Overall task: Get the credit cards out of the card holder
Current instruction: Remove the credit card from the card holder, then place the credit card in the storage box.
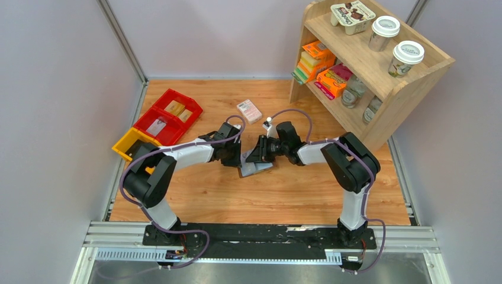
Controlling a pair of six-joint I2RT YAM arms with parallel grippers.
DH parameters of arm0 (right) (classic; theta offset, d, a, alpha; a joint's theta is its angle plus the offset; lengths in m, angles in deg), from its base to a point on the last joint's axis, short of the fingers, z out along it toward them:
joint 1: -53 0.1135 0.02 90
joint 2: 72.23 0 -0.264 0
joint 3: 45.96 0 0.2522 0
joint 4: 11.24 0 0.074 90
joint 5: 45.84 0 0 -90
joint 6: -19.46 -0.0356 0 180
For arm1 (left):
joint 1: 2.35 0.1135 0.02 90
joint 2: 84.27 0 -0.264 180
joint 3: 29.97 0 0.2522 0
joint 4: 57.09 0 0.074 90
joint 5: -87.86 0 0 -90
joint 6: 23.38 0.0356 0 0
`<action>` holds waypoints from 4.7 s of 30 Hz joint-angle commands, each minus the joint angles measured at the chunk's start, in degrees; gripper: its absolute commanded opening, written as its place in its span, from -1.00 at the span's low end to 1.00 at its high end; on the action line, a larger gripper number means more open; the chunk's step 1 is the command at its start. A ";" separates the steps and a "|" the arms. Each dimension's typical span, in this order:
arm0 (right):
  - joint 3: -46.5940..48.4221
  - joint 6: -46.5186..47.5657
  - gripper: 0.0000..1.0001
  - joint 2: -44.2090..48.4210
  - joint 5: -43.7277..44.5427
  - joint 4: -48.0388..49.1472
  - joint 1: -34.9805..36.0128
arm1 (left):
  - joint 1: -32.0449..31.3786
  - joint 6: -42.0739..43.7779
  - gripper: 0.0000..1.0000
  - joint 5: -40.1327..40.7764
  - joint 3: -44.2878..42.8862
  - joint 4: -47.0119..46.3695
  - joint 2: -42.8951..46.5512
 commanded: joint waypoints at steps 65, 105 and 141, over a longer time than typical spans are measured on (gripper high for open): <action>-13.73 -0.37 -1.00 17.59 2.56 -1.08 -11.46 | -0.77 2.63 -0.36 5.26 2.72 4.62 2.30; -13.65 -23.58 -1.00 34.92 31.23 27.04 2.60 | -0.94 -39.81 0.54 1.57 13.18 -37.72 33.70; -13.21 8.76 0.98 50.11 37.45 -13.19 -1.26 | 32.26 -8.47 -1.00 -23.56 -3.32 2.23 31.77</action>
